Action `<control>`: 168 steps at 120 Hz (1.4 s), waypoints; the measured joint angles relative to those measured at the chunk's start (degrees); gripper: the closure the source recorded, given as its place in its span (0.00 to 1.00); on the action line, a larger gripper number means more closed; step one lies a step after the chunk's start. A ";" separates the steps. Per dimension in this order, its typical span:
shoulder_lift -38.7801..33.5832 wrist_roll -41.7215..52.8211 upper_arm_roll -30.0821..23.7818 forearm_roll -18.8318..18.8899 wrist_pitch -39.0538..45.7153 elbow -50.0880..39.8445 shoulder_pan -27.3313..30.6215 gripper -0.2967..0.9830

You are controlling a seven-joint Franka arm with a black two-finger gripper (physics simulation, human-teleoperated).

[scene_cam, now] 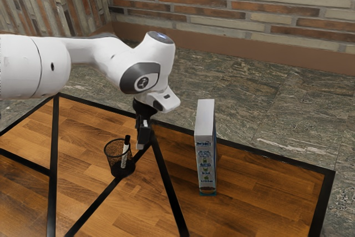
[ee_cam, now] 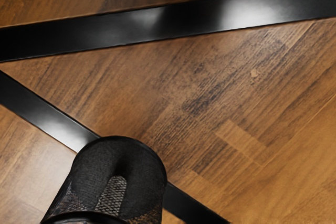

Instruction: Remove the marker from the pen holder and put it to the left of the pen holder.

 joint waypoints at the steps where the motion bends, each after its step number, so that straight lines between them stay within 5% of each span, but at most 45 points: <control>1: 0.00 0.28 0.05 -0.07 0.21 -0.14 0.00 0.24; 65: -0.06 15.51 5.49 -1.42 10.07 -6.75 -0.17 0.29; 168: -0.90 25.81 7.55 -0.82 13.42 -8.53 -1.15 0.70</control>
